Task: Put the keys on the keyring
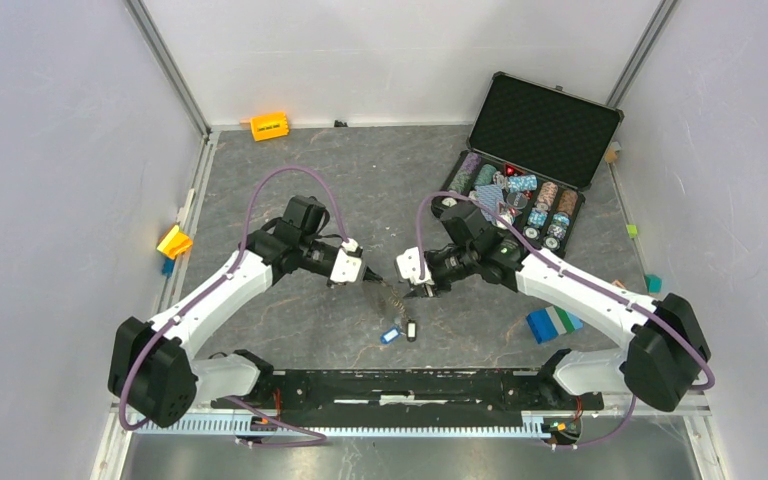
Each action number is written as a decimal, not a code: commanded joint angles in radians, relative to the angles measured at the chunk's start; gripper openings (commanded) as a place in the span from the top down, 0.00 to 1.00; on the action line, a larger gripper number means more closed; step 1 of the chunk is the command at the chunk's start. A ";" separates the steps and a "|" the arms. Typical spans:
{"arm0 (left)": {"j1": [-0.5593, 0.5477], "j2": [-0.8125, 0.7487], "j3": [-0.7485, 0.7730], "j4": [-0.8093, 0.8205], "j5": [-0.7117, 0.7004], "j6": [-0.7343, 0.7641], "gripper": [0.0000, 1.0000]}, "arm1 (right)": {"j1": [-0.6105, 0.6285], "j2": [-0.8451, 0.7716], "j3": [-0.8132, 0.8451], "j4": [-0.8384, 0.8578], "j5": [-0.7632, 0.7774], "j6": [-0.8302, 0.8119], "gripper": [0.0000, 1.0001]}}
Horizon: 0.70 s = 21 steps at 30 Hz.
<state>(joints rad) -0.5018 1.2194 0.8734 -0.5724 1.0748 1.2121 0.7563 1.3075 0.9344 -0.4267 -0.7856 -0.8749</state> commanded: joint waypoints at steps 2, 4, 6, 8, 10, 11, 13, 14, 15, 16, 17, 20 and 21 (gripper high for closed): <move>-0.004 -0.021 -0.004 0.075 0.042 -0.060 0.98 | 0.017 0.031 0.031 0.019 -0.068 0.014 0.60; -0.005 -0.021 -0.006 0.075 0.044 -0.061 0.98 | 0.021 0.046 0.040 0.004 -0.072 0.003 0.60; -0.005 -0.023 -0.007 0.075 0.045 -0.059 0.98 | 0.022 0.060 0.047 -0.020 -0.067 -0.016 0.62; -0.005 -0.026 -0.009 0.075 0.049 -0.057 0.98 | 0.021 0.064 0.041 -0.029 -0.039 -0.026 0.63; -0.004 -0.030 -0.013 0.075 0.055 -0.052 0.98 | 0.021 0.056 0.024 -0.018 -0.011 -0.026 0.65; -0.004 -0.032 -0.014 0.075 0.057 -0.050 0.98 | 0.022 0.054 0.016 -0.013 -0.002 -0.023 0.65; -0.004 -0.035 -0.017 0.075 0.060 -0.049 0.98 | 0.022 0.054 0.006 -0.013 0.005 -0.017 0.65; -0.005 -0.039 -0.017 0.075 0.060 -0.048 0.98 | 0.021 0.055 0.004 -0.015 0.006 -0.014 0.65; -0.004 -0.041 -0.017 0.076 0.061 -0.048 0.98 | 0.020 0.057 0.004 -0.018 0.006 -0.012 0.64; -0.004 -0.044 -0.018 0.077 0.060 -0.045 0.98 | 0.020 0.063 0.002 -0.018 0.006 -0.009 0.63; -0.004 -0.046 -0.018 0.077 0.059 -0.045 0.98 | 0.020 0.065 0.001 -0.018 0.006 -0.003 0.63; -0.003 -0.053 -0.023 0.077 0.058 -0.046 0.98 | 0.015 0.069 -0.005 -0.007 0.005 0.013 0.62; -0.004 -0.056 -0.026 0.077 0.056 -0.046 0.98 | 0.011 0.068 -0.005 -0.005 0.005 0.017 0.62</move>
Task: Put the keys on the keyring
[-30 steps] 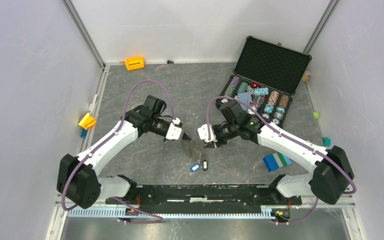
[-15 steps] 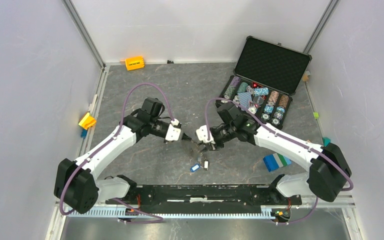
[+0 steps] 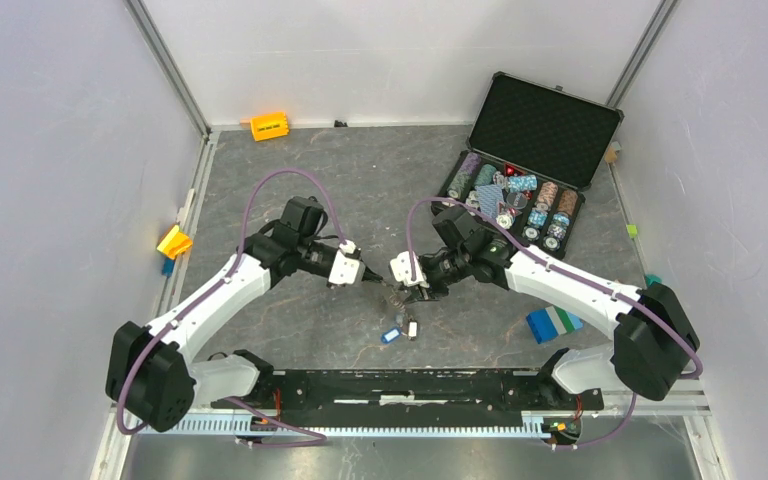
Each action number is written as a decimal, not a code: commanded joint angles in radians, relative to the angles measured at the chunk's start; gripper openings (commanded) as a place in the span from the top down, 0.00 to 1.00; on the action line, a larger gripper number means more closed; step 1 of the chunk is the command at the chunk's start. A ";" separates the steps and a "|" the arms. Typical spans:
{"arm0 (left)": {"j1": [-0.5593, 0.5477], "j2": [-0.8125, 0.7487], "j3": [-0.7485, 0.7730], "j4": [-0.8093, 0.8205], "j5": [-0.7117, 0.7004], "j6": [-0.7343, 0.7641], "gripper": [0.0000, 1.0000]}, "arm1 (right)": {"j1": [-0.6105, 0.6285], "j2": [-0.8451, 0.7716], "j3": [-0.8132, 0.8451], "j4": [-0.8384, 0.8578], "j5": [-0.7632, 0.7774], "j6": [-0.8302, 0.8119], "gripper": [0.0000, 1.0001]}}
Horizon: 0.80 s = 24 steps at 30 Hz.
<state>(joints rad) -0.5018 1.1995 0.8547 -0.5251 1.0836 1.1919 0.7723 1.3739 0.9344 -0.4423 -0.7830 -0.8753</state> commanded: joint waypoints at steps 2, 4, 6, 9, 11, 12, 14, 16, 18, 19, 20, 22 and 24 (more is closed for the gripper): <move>0.001 -0.041 -0.012 0.039 0.042 -0.031 0.98 | -0.015 -0.006 -0.007 0.014 0.006 0.022 0.62; 0.008 -0.044 -0.019 0.069 0.034 -0.084 0.98 | -0.026 -0.030 -0.020 0.027 0.033 0.031 0.62; 0.018 -0.045 -0.022 0.107 0.033 -0.154 0.98 | -0.028 -0.075 -0.034 0.043 0.071 0.032 0.63; 0.023 -0.054 -0.042 0.246 0.010 -0.368 0.98 | -0.029 -0.138 -0.047 0.063 0.121 0.029 0.63; 0.021 -0.069 -0.070 0.416 -0.067 -0.639 0.98 | -0.028 -0.180 -0.053 0.075 0.145 0.027 0.63; 0.022 -0.072 -0.073 0.476 -0.110 -0.749 0.98 | -0.027 -0.194 -0.055 0.081 0.151 0.027 0.63; 0.022 -0.070 -0.046 0.455 -0.173 -0.867 0.98 | -0.027 -0.224 -0.056 0.093 0.170 0.033 0.63; 0.022 -0.063 -0.016 0.407 -0.212 -0.935 0.98 | -0.023 -0.242 -0.055 0.109 0.178 0.044 0.63; 0.022 -0.062 -0.005 0.402 -0.253 -1.019 0.98 | -0.013 -0.245 -0.048 0.116 0.184 0.058 0.63; 0.021 -0.066 -0.004 0.402 -0.269 -1.055 0.98 | -0.006 -0.242 -0.042 0.120 0.192 0.067 0.63; 0.020 -0.071 -0.005 0.403 -0.289 -1.087 0.98 | 0.002 -0.238 -0.040 0.129 0.205 0.079 0.62; 0.020 -0.080 -0.006 0.403 -0.325 -1.151 0.98 | 0.015 -0.224 -0.038 0.137 0.228 0.092 0.62; 0.018 -0.076 0.007 0.379 -0.360 -1.183 0.98 | 0.026 -0.212 -0.038 0.142 0.240 0.099 0.62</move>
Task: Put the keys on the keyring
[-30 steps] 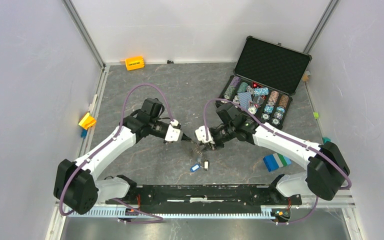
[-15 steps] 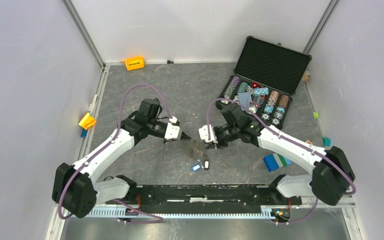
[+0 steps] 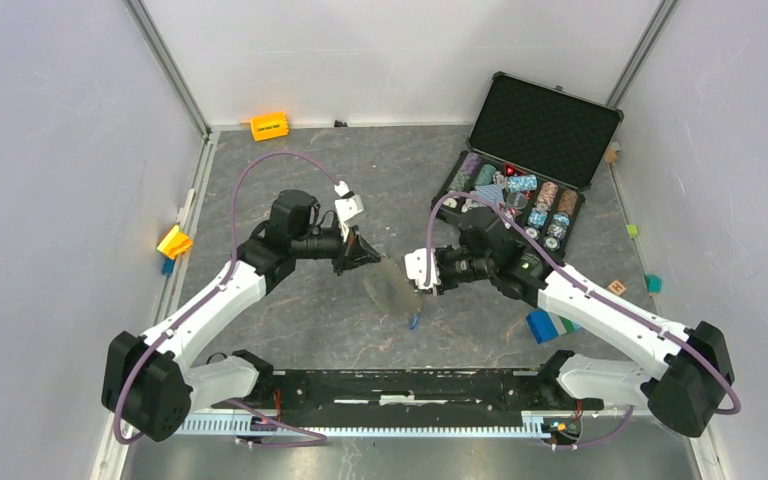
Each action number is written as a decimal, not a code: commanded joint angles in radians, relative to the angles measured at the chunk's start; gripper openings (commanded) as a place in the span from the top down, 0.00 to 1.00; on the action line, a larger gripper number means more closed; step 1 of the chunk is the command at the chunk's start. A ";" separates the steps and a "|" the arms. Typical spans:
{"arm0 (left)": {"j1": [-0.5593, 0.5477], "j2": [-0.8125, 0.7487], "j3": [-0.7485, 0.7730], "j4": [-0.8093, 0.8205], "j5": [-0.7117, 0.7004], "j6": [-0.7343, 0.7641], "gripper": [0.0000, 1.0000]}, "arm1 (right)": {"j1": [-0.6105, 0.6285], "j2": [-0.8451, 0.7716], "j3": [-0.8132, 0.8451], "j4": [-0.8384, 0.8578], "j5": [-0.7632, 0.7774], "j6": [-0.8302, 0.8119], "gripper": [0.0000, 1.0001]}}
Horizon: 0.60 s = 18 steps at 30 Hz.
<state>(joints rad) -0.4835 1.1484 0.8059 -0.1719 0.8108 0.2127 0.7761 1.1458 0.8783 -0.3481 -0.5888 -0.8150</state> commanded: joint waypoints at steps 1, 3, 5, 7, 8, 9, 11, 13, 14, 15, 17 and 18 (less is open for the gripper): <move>-0.001 -0.018 0.065 0.010 -0.095 -0.237 0.98 | 0.028 0.022 0.016 0.057 0.056 0.047 0.62; -0.006 -0.010 0.072 -0.007 -0.100 -0.256 0.98 | 0.037 0.034 0.013 0.079 0.090 0.066 0.62; -0.013 -0.008 0.067 -0.009 -0.088 -0.252 0.98 | 0.041 0.043 0.014 0.098 0.124 0.079 0.63; -0.017 -0.011 0.058 -0.007 -0.079 -0.239 0.98 | 0.039 0.054 0.020 0.106 0.141 0.087 0.65; -0.017 -0.014 0.051 -0.001 -0.073 -0.233 0.98 | 0.041 0.057 0.024 0.106 0.144 0.091 0.65; -0.017 -0.018 0.044 0.003 -0.069 -0.226 0.98 | 0.040 0.058 0.026 0.107 0.143 0.094 0.66; -0.019 -0.023 0.034 0.009 -0.067 -0.216 0.98 | 0.041 0.059 0.033 0.108 0.145 0.096 0.67; -0.018 -0.030 0.026 0.012 -0.061 -0.215 0.98 | 0.040 0.059 0.040 0.107 0.146 0.097 0.68; -0.018 -0.034 0.022 0.019 -0.054 -0.184 0.98 | 0.040 0.059 0.046 0.105 0.143 0.098 0.69; -0.018 -0.038 0.017 0.023 -0.042 -0.171 0.98 | 0.040 0.059 0.051 0.103 0.137 0.100 0.69; -0.021 -0.047 0.008 0.026 -0.030 -0.139 0.98 | 0.039 0.061 0.067 0.093 0.120 0.101 0.69; -0.022 -0.049 0.003 0.026 -0.029 -0.124 0.98 | 0.040 0.063 0.079 0.084 0.111 0.100 0.69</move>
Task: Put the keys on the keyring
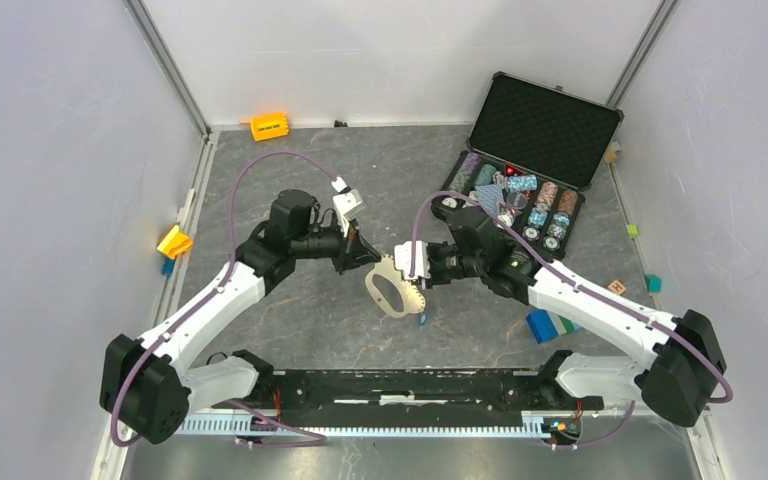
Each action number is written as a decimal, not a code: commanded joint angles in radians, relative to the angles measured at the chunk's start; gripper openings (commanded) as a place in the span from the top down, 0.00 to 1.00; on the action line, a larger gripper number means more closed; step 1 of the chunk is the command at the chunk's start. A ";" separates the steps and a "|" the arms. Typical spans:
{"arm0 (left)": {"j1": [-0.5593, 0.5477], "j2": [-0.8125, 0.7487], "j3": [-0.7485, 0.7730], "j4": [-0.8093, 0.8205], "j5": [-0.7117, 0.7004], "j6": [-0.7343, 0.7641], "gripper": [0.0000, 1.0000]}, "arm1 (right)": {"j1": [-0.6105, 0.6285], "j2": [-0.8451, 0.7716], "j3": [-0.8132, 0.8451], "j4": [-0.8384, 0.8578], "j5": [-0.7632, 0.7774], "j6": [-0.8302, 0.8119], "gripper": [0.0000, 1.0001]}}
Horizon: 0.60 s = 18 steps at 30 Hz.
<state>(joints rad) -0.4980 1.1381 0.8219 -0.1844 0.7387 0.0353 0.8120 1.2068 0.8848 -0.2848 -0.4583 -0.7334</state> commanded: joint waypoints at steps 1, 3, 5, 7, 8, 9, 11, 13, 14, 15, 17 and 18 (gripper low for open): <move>-0.008 -0.043 -0.017 0.039 0.044 0.069 0.98 | 0.004 0.005 0.085 0.014 -0.031 0.020 0.69; -0.014 -0.046 -0.029 0.039 0.044 0.097 0.98 | 0.005 0.017 0.111 0.000 -0.054 0.023 0.69; -0.017 -0.050 -0.039 0.039 0.044 0.124 0.98 | 0.004 0.031 0.137 -0.009 -0.074 0.034 0.69; -0.023 -0.054 -0.045 0.039 0.041 0.145 0.98 | 0.004 0.050 0.160 -0.014 -0.100 0.049 0.69; -0.024 -0.055 -0.047 0.039 0.039 0.150 0.98 | 0.003 0.062 0.171 -0.015 -0.114 0.057 0.70; -0.026 -0.058 -0.048 0.039 0.039 0.154 0.98 | 0.004 0.074 0.179 -0.015 -0.129 0.066 0.69; -0.032 -0.064 -0.049 0.039 0.035 0.159 0.98 | 0.004 0.095 0.192 -0.014 -0.154 0.079 0.69; -0.034 -0.070 -0.050 0.039 0.033 0.161 0.98 | 0.005 0.110 0.195 -0.011 -0.176 0.091 0.69; -0.034 -0.073 -0.050 0.039 0.033 0.162 0.98 | 0.004 0.116 0.193 -0.006 -0.186 0.096 0.69; -0.036 -0.075 -0.051 0.039 0.033 0.163 0.98 | 0.004 0.123 0.190 0.001 -0.193 0.101 0.69; -0.038 -0.080 -0.053 0.039 0.033 0.166 0.98 | 0.004 0.132 0.189 0.008 -0.200 0.107 0.70; -0.039 -0.081 -0.053 0.039 0.032 0.167 0.98 | 0.004 0.139 0.190 0.010 -0.203 0.109 0.70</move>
<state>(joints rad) -0.5289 1.0885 0.7666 -0.1844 0.7444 0.1589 0.8120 1.3296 1.0416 -0.3004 -0.6075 -0.6582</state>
